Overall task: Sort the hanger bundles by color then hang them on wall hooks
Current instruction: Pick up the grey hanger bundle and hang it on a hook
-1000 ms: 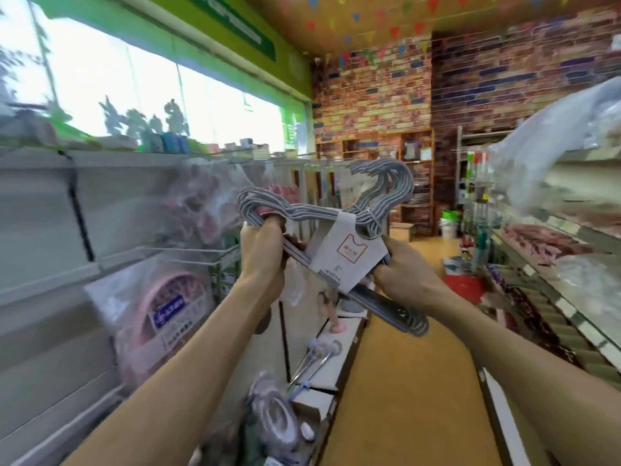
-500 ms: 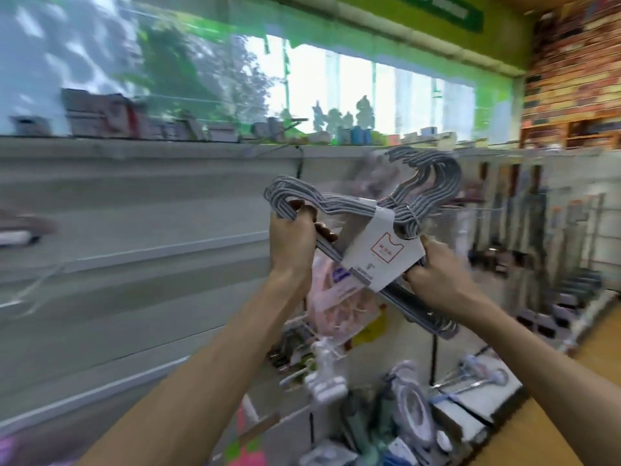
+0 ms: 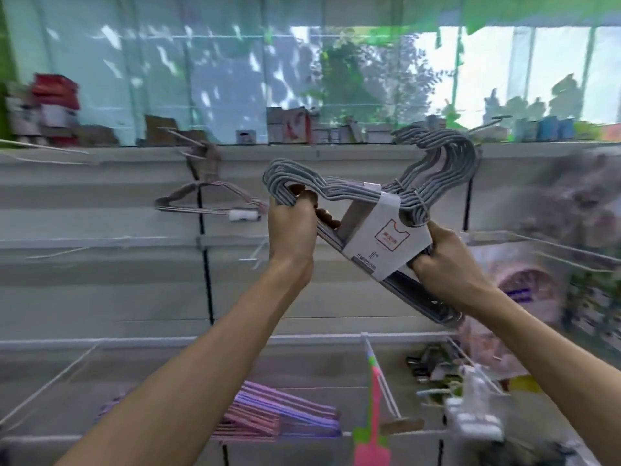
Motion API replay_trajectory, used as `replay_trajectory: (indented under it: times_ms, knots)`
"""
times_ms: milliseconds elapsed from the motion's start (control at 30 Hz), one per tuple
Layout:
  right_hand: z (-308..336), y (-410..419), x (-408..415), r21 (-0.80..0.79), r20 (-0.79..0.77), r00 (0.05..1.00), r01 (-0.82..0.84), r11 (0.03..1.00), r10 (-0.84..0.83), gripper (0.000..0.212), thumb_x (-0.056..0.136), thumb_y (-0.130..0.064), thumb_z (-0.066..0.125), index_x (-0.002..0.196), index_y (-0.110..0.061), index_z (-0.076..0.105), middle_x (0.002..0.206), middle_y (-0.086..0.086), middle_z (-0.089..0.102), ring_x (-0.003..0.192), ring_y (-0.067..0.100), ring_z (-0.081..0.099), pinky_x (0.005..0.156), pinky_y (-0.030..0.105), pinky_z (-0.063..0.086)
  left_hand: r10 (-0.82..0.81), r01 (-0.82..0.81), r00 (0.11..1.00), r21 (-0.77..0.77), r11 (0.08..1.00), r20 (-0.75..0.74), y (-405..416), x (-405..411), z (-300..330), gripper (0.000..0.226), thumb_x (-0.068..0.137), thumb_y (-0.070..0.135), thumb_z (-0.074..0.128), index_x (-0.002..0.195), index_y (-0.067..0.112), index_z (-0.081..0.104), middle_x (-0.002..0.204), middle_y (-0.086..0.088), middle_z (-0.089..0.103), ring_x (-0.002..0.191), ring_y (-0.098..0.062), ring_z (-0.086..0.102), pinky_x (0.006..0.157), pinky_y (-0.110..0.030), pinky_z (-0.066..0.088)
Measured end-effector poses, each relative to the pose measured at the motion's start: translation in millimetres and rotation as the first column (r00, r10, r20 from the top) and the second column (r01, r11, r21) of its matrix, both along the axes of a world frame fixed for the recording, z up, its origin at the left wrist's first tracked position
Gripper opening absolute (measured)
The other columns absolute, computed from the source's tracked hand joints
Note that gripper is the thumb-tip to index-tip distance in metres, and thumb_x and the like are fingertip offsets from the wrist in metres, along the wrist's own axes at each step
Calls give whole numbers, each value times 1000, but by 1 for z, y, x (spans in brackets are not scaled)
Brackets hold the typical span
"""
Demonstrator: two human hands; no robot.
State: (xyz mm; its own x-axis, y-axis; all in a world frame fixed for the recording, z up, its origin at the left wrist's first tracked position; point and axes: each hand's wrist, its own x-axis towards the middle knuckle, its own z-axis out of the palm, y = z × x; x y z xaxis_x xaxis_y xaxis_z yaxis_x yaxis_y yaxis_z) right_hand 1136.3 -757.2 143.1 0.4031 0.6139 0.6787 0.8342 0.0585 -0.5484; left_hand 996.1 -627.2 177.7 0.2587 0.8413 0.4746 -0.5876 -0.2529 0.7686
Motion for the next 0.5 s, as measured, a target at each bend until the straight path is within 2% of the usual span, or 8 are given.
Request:
replay_trajectory:
  times_ms: [100,200,300,433,500]
  knots:
    - [5,38,-28,6,13,995,-96,995,96,40,83,6,55,100,-30,60,94,-13,68,95,19,65,76,26,50,67,-67,997,-18,998,35,25,-39,1,9,94,4,48,96,2,57,66,-10,55,53,-21,57,65,-40,56]
    - [9,79,-57,10,21,986,-164,986,164,35,84,5,53,105,-21,64,96,-8,69,96,22,65,79,33,53,141,-140,990,-38,989,28,57,-76,1,10,90,5,51,88,4,60,57,-2,59,52,-18,60,73,-42,54]
    - [16,121,-91,6,59,976,-209,978,208,36,84,2,50,111,-19,63,100,-6,70,93,23,64,75,29,53,223,-221,974,-55,974,35,93,-115,3,7,83,12,55,79,9,61,62,-5,56,67,-26,57,72,-43,49]
    - [29,181,-135,-19,70,968,-240,970,241,30,83,-5,49,107,-16,62,103,3,73,92,27,64,78,41,54,222,-217,971,-63,974,88,139,-165,13,24,94,-1,45,75,8,56,49,1,55,45,-14,58,57,-31,54]
    - [36,212,-156,-32,78,965,-249,968,251,30,84,-6,49,108,-18,62,104,4,72,93,27,63,73,37,51,232,-224,967,-86,971,104,166,-188,18,26,93,-3,43,73,8,54,46,2,55,43,-13,56,54,-29,53]
